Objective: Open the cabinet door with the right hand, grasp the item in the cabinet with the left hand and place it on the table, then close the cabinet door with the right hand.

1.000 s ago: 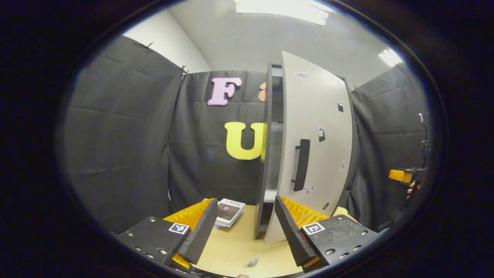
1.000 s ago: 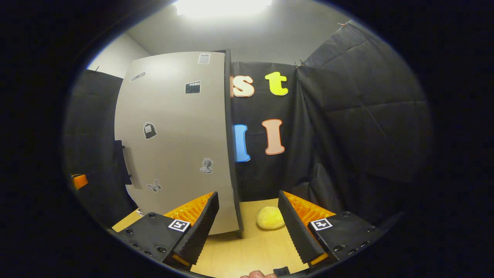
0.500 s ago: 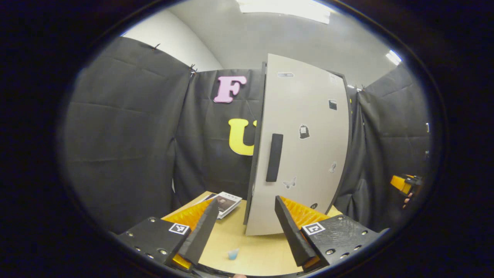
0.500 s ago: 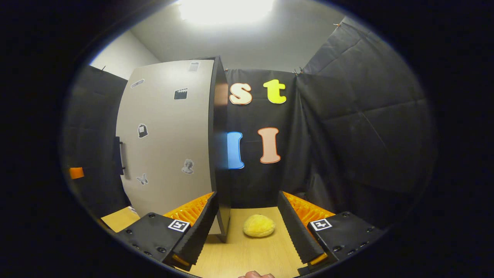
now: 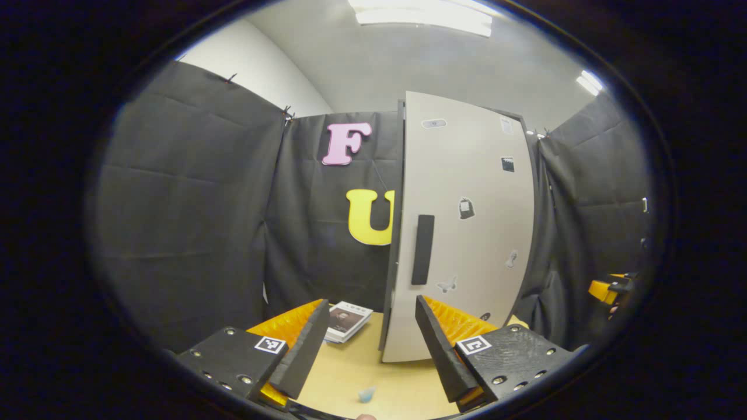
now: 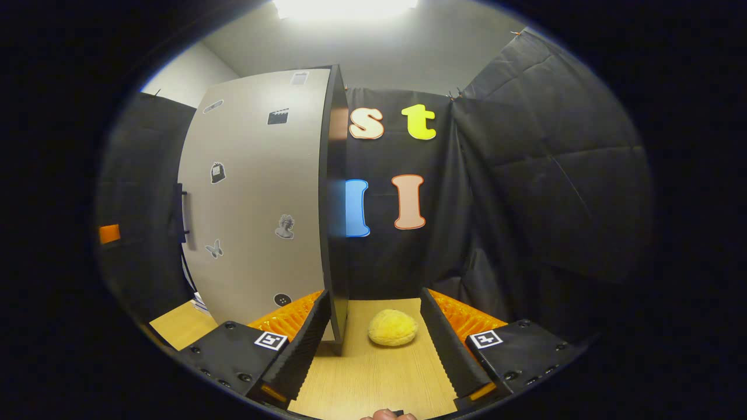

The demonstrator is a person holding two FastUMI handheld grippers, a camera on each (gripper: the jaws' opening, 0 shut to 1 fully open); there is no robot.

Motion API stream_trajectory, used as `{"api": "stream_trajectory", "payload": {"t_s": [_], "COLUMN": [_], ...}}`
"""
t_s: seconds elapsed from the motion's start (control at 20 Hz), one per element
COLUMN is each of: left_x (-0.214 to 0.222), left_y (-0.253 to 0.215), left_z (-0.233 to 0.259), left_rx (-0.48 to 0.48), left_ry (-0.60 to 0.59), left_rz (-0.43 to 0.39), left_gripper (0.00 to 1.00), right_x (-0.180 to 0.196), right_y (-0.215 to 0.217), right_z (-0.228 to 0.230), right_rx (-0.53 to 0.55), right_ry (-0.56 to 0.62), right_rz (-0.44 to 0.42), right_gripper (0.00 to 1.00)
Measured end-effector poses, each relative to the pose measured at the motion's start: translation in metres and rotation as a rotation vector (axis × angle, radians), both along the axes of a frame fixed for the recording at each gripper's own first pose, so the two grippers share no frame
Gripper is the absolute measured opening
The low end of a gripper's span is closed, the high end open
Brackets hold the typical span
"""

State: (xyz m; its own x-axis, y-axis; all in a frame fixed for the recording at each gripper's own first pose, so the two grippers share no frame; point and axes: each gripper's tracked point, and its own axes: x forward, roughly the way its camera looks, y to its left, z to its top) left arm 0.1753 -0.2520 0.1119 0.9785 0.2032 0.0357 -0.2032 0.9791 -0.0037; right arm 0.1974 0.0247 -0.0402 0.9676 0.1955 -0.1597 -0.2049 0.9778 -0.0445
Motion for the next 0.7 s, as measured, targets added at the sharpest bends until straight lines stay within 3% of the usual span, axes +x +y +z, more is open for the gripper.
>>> {"api": "stream_trajectory", "payload": {"t_s": [0.2,0.45,0.7], "left_x": [0.013,0.028,0.032], "left_y": [0.017,0.028,0.034], "left_z": [0.025,0.002,-0.014], "left_rx": [0.049,0.050,0.098], "left_ry": [-0.024,0.019,0.065], "left_rz": [-0.026,-0.090,-0.116], "left_gripper": [0.90,0.90,0.90], "right_x": [0.001,-0.002,0.000], "right_y": [0.024,0.056,0.092], "right_z": [0.025,0.033,0.005], "right_rx": [0.018,-0.005,-0.002], "right_ry": [-0.056,-0.094,-0.009], "right_rz": [-0.048,-0.046,-0.020], "right_gripper": [0.97,0.97,0.98]}}
